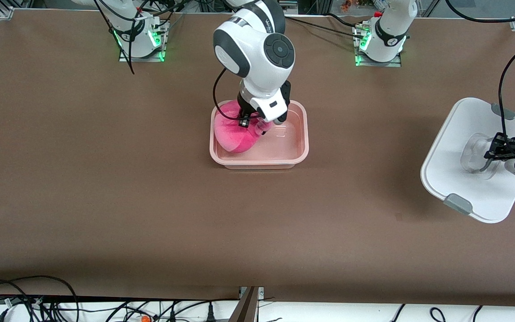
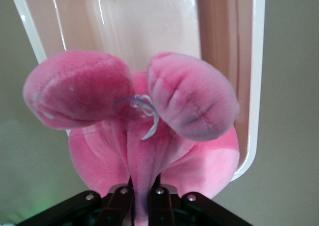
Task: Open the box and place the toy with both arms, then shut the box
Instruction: 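Carry the plush toy with the right gripper into the pink tub, then release the toy in the tub and raise the right gripper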
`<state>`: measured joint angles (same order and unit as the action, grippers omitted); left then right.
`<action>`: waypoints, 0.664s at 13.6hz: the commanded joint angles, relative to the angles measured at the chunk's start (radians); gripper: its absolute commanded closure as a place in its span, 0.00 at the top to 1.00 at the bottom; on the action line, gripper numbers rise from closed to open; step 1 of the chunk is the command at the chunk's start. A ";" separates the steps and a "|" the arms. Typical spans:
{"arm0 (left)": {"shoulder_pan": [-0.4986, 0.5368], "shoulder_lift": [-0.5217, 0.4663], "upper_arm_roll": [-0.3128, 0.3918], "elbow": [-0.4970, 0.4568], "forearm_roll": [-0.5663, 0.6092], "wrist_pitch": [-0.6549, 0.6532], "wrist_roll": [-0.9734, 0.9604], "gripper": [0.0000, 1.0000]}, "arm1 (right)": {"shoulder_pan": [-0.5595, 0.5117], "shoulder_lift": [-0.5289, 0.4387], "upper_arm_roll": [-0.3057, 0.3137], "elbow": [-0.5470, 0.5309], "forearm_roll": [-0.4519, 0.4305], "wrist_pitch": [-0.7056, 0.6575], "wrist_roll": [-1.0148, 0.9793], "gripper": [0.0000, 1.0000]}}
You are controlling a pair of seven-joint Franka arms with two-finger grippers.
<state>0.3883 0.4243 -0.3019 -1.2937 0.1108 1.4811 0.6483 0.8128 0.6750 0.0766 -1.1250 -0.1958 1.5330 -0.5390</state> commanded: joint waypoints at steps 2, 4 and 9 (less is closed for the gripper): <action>-0.003 -0.012 -0.019 -0.006 -0.010 -0.008 0.030 0.00 | 0.029 0.064 -0.014 0.050 -0.025 -0.013 0.023 0.00; -0.006 -0.012 -0.023 -0.006 -0.025 -0.010 0.028 0.00 | 0.048 0.106 -0.014 0.048 -0.062 0.013 0.053 0.00; -0.013 -0.012 -0.025 -0.007 -0.026 -0.022 0.079 0.00 | 0.063 0.162 -0.014 0.047 -0.108 0.065 0.114 0.99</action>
<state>0.3783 0.4243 -0.3296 -1.2945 0.1046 1.4728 0.6883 0.8632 0.8165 0.0744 -1.1204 -0.2844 1.6013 -0.4479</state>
